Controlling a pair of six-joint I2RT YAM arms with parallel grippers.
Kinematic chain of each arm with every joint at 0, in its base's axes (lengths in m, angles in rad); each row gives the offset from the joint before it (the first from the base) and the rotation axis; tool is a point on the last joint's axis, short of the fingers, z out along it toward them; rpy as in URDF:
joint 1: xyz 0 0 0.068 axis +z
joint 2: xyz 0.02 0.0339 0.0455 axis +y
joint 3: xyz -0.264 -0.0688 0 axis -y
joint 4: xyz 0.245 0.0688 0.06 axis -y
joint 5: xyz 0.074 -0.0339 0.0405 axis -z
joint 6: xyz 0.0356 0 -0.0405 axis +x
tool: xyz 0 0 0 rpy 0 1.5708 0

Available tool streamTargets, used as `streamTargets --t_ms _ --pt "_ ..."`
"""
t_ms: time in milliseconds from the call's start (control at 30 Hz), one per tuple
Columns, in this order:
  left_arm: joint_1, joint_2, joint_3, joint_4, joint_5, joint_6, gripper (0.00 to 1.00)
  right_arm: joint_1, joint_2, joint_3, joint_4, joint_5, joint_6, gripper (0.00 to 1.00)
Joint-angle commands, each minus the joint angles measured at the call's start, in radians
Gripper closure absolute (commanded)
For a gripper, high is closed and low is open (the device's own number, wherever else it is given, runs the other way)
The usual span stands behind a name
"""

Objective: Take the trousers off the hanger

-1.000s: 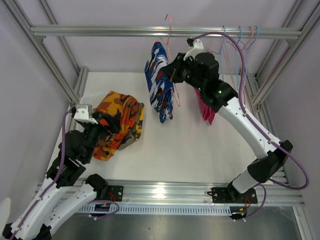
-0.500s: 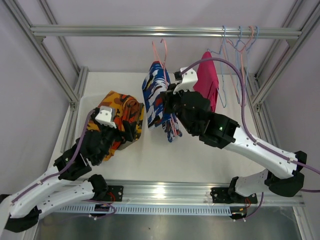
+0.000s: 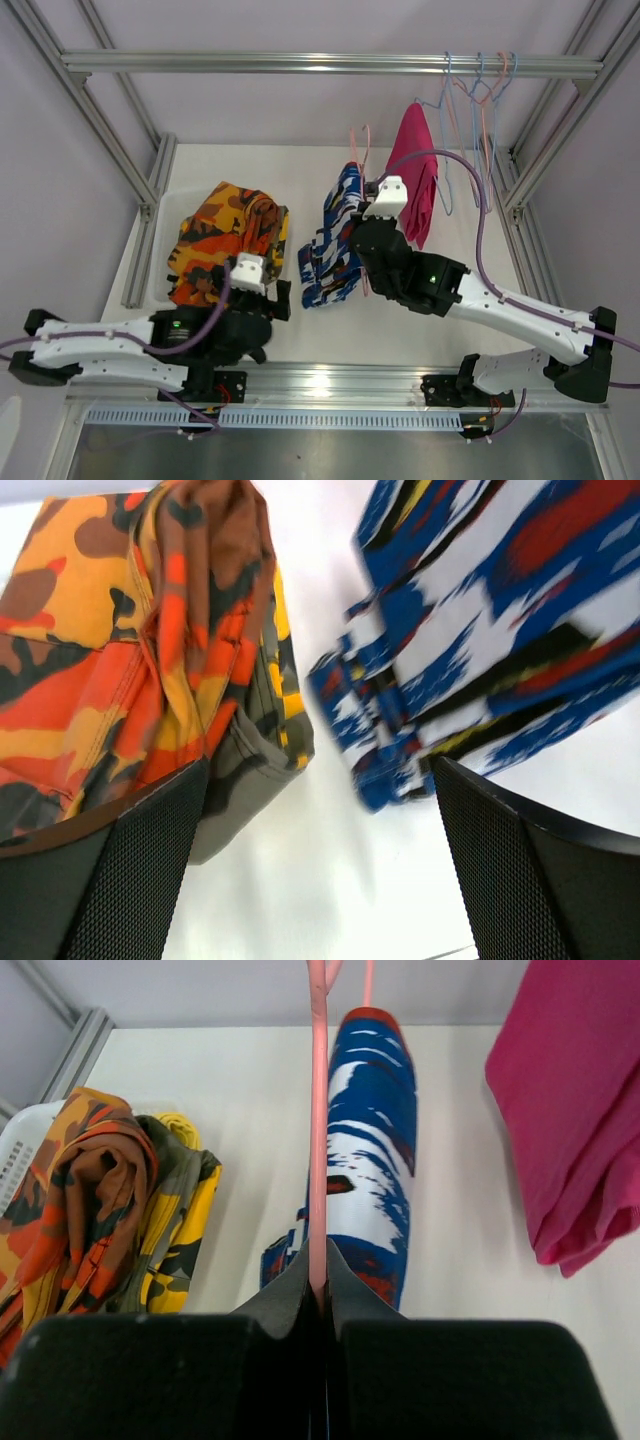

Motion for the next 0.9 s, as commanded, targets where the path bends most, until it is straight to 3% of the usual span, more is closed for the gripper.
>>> streamTargets --t_ms 0,33,67,100,133,167,367,600,700,867 --pt "-0.1 0.183 0.068 -0.301 -0.233 -0.379 0.0 0.0 -0.045 0.007 0.068 0.115 0.123 1.0" --pt "-0.117 0.225 0.085 -0.393 -0.245 -0.606 0.01 -0.003 -0.036 0.008 0.055 0.115 0.14 1.0" --pt "-0.146 0.268 0.132 -0.592 -0.27 -0.725 0.01 -0.006 -0.033 0.01 0.045 0.106 0.157 1.0" --pt "-0.157 0.31 0.143 -0.687 -0.28 -0.852 0.01 -0.009 -0.03 0.01 0.04 0.103 0.167 1.0" --pt "-0.167 0.396 0.153 -0.778 -0.29 -1.091 0.01 -0.017 -0.022 0.011 0.032 0.097 0.178 1.0" --pt "-0.181 0.441 0.172 -0.88 -0.311 -1.152 0.01 -0.021 -0.016 0.015 0.019 0.089 0.203 1.0" --pt "-0.201 0.666 0.228 -0.887 -0.371 -1.245 0.01 -0.055 0.003 0.004 -0.001 0.022 0.246 1.0" --pt "-0.174 0.667 0.254 -0.89 -0.374 -1.306 0.0 -0.106 -0.027 -0.051 0.021 -0.086 0.276 1.0" --pt "-0.16 0.684 0.269 -0.89 -0.374 -1.286 0.01 -0.115 -0.031 -0.064 0.023 -0.115 0.284 1.0" --pt "-0.139 0.684 0.42 -0.891 -0.374 -1.116 0.01 -0.138 -0.034 -0.056 0.023 -0.149 0.269 1.0"
